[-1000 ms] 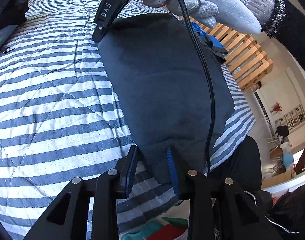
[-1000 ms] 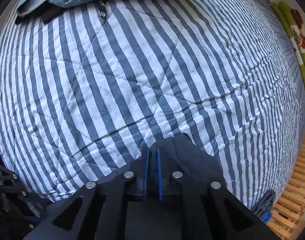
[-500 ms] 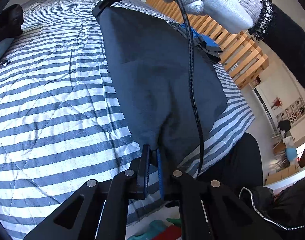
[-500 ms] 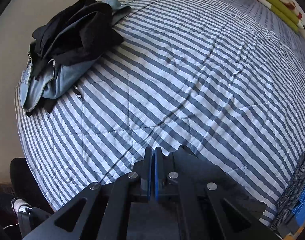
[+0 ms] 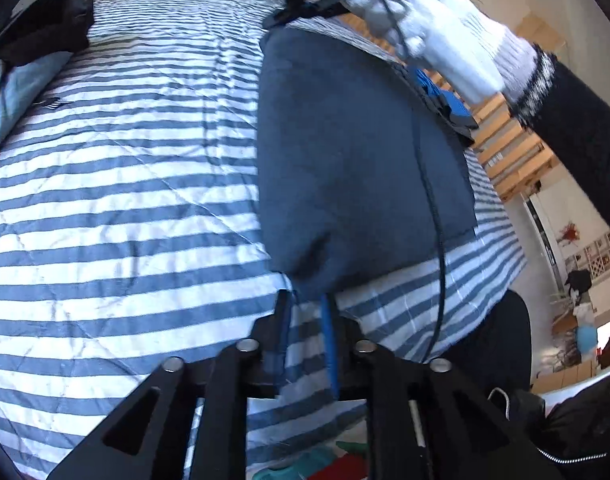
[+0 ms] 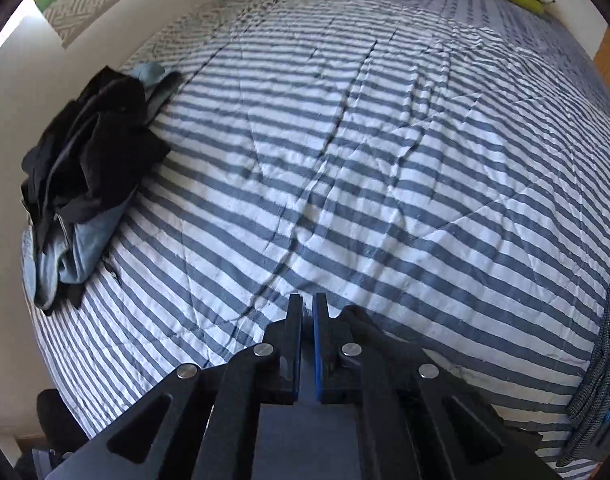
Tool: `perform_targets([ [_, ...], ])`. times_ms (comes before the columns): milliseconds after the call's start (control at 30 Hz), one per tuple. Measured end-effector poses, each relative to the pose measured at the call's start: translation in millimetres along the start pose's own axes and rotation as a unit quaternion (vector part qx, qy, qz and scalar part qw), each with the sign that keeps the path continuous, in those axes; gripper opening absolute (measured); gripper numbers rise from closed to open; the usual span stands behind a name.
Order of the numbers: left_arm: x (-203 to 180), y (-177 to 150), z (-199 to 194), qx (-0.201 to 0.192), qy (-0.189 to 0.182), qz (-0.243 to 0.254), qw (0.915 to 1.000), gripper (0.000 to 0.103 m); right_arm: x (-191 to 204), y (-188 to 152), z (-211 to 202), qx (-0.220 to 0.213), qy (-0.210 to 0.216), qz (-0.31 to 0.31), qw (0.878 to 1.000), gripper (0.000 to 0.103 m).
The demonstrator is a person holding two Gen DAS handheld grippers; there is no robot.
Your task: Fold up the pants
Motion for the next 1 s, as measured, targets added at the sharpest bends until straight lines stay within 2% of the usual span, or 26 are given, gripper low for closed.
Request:
perform_targets([
  [33, 8, 3, -6, -0.012, -0.001, -0.013, 0.9998, 0.058, -6, 3, -6, -0.006, 0.0, 0.007, 1.0, 0.005],
  [100, 15, 14, -5, -0.026, -0.004, -0.028, 0.9993, 0.062, -12, 6, -13, -0.011, 0.003, 0.012, 1.0, 0.006],
  [200, 13, 19, 9, -0.017, 0.011, -0.011, 0.9997, 0.061, 0, 5, -17, -0.005, 0.005, -0.015, 1.0, 0.027],
  [233, 15, 18, 9, -0.013, 0.005, -0.011, 0.9998, 0.06, 8, 5, -14, -0.003, 0.004, -0.031, 0.999, 0.033],
  [400, 9, 13, 23, 0.004, -0.009, 0.003, 1.0, 0.045, 37, -6, 29, 0.035, -0.045, -0.094, 0.994, 0.034],
  [467, 5, 15, 28, 0.01, -0.012, 0.008, 0.9999, 0.038, 40, -8, 43, 0.048, -0.06, -0.1, 0.992, 0.034],
  [500, 4, 15, 31, 0.015, -0.006, 0.014, 0.9998, 0.027, 42, -8, 50, 0.054, -0.066, -0.103, 0.991, 0.034],
  [533, 1, 19, 35, 0.017, -0.001, 0.015, 0.9997, 0.011, 43, -9, 54, 0.055, -0.071, -0.106, 0.99, 0.027],
  [567, 1, 19, 37, 0.02, 0.002, 0.017, 0.9997, 0.004, 43, -10, 57, 0.055, -0.082, -0.112, 0.989, 0.006],
  [633, -2, 21, 35, 0.012, -0.001, 0.018, 0.9998, 0.003, 42, -15, 54, 0.052, -0.1, -0.115, 0.987, 0.004],
  [700, -14, 21, 26, 0.0, -0.014, 0.024, 0.9996, 0.002, 37, -15, 34, 0.031, -0.086, -0.1, 0.991, 0.003],
  [767, -30, 18, 17, -0.008, -0.028, 0.035, 0.999, 0.002, 21, -12, 11, 0.022, -0.037, -0.033, 0.999, 0.003],
  [833, -42, 17, 10, -0.012, -0.037, 0.051, 0.998, 0.002, 10, -9, -2, 0.011, 0.008, 0.011, 1.0, 0.003],
  [867, -46, 17, 6, -0.017, -0.032, 0.06, 0.9975, 0.002, 8, -8, 2, 0.011, 0.014, 0.021, 1.0, 0.003],
  [933, -41, 21, 6, -0.019, -0.01, 0.067, 0.9975, 0.002, 9, -5, 28, 0.024, -0.01, 0.026, 0.999, 0.003],
  [1000, -26, 22, 9, -0.01, 0.004, 0.043, 0.999, 0.002, 3, -3, 65, 0.048, -0.018, 0.046, 0.998, 0.003],
])
Point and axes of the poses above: each gripper's, at about its wrist camera, not at the fingertips, and z roughly the way its jaws point, x to its left, y to its top, the point moved 5 cm from there along z, roughly the way its jaws point, and after that the axes turned 8 degrees about -y, right-handed, at the moved point
